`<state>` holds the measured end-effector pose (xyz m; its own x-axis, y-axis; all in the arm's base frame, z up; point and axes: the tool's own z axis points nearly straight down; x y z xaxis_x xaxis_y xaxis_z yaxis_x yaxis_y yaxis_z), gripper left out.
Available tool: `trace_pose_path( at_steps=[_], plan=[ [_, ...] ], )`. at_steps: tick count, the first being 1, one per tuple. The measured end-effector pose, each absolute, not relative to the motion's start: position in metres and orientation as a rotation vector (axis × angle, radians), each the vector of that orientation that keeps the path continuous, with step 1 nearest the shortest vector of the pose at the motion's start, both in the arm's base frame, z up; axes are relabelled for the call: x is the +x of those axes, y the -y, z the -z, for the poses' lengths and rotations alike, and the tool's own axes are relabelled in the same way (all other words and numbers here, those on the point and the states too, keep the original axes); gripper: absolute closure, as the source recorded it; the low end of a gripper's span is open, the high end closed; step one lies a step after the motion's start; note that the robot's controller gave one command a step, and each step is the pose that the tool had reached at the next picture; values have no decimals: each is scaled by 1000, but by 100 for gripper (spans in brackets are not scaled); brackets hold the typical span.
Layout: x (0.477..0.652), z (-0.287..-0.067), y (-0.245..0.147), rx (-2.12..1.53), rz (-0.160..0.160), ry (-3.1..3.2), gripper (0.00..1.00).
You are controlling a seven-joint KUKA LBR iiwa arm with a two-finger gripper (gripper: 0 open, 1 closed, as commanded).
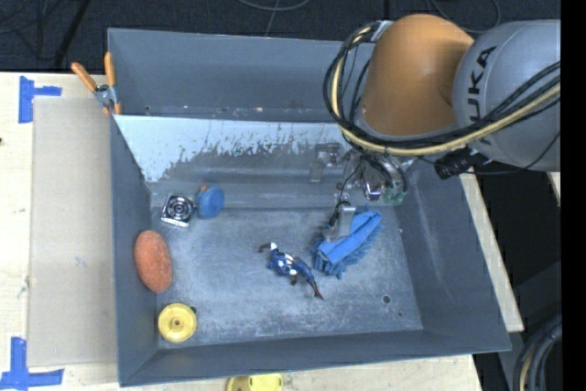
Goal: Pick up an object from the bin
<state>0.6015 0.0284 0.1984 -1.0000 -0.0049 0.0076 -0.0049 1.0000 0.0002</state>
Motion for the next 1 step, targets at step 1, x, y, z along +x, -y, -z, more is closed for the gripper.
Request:
trace_pose_path(
  at_steps=[1],
  plan=[
    [603,-203,-28,6,1,3142,0]
  ],
)
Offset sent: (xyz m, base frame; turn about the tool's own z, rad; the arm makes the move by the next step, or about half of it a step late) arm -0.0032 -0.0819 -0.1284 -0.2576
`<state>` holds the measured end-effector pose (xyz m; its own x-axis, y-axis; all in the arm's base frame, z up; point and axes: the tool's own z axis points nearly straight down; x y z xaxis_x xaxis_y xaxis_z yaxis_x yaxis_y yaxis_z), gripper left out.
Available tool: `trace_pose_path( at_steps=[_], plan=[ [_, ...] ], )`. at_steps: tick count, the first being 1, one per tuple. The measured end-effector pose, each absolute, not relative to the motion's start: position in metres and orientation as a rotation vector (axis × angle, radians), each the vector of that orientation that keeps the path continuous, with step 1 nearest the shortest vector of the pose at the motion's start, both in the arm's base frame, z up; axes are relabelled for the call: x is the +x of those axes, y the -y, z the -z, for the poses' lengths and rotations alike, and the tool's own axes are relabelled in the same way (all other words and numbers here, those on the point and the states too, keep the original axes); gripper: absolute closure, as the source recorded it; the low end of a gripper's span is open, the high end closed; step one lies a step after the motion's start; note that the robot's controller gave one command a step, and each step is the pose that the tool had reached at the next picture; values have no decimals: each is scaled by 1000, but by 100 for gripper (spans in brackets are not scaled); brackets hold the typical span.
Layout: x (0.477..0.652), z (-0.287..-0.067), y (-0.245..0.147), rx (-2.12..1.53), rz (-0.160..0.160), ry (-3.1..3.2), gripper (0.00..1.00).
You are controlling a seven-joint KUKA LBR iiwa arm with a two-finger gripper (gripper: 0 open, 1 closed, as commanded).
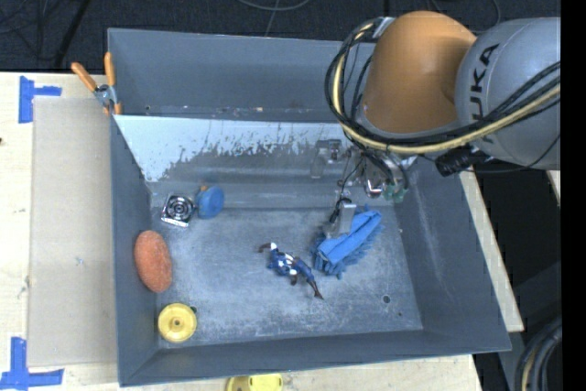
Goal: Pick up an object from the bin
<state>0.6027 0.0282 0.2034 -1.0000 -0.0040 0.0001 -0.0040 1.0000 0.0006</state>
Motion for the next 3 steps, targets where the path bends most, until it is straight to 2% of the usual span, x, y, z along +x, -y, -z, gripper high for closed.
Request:
trace_pose_path(
  at_steps=[1,2,3],
  plan=[
    [602,-150,4,175,0,3139,0],
    [602,-131,52,551,1,3094,0],
    [613,-122,55,548,0,3096,0]
  ],
)
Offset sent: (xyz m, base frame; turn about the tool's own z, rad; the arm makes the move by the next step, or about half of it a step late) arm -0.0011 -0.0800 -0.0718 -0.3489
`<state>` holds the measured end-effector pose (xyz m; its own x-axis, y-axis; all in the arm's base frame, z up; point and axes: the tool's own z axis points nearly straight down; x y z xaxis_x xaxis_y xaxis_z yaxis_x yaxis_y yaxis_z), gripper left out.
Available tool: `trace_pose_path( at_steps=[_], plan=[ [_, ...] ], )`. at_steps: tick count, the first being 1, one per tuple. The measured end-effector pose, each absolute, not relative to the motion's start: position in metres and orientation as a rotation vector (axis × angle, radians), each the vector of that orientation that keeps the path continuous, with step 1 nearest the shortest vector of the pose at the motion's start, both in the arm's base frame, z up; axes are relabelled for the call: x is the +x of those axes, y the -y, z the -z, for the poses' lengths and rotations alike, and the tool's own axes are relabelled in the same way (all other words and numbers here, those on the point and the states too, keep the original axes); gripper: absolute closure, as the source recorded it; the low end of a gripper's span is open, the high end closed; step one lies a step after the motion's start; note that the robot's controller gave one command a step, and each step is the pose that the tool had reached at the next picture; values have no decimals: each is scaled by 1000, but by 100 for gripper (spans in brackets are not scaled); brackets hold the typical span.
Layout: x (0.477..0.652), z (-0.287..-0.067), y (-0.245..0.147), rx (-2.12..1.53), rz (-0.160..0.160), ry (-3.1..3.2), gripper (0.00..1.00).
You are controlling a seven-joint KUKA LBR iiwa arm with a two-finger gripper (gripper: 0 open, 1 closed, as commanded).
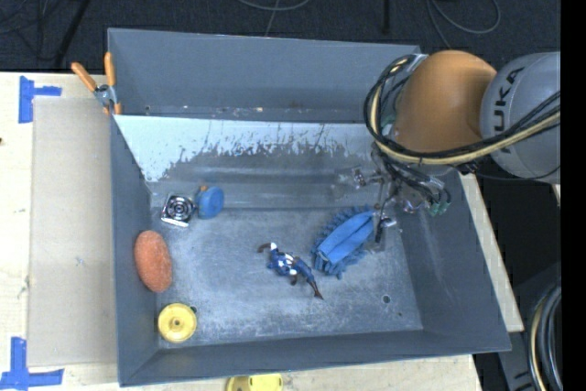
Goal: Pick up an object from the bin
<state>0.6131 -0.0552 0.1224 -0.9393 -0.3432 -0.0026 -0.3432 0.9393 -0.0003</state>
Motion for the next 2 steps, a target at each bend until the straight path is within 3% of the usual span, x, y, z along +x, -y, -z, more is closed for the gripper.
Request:
trace_pose_path(
  at_steps=[1,2],
  plan=[
    [611,-83,62,-905,-1,-3007,0],
    [617,-69,63,-1007,-3,-2975,100]
  ],
)
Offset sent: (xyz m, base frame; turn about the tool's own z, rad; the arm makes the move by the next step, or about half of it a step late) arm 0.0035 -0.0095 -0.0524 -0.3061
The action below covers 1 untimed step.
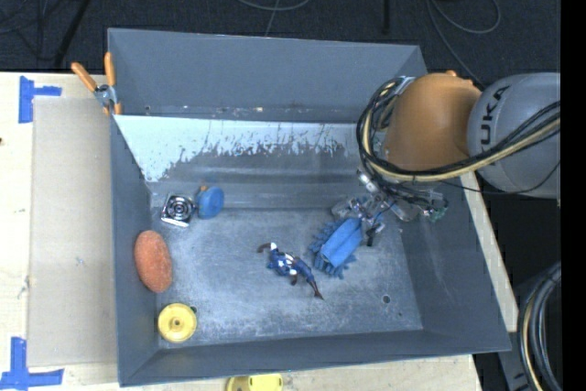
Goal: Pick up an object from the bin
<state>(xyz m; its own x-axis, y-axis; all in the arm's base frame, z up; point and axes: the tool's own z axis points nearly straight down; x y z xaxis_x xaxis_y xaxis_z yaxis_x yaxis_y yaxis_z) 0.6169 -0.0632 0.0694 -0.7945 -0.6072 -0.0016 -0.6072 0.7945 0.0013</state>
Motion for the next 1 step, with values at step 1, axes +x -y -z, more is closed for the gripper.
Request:
trace_pose_path(
  at_steps=[1],
  plan=[
    [617,-69,63,-1006,-3,-2975,100]
  ],
)
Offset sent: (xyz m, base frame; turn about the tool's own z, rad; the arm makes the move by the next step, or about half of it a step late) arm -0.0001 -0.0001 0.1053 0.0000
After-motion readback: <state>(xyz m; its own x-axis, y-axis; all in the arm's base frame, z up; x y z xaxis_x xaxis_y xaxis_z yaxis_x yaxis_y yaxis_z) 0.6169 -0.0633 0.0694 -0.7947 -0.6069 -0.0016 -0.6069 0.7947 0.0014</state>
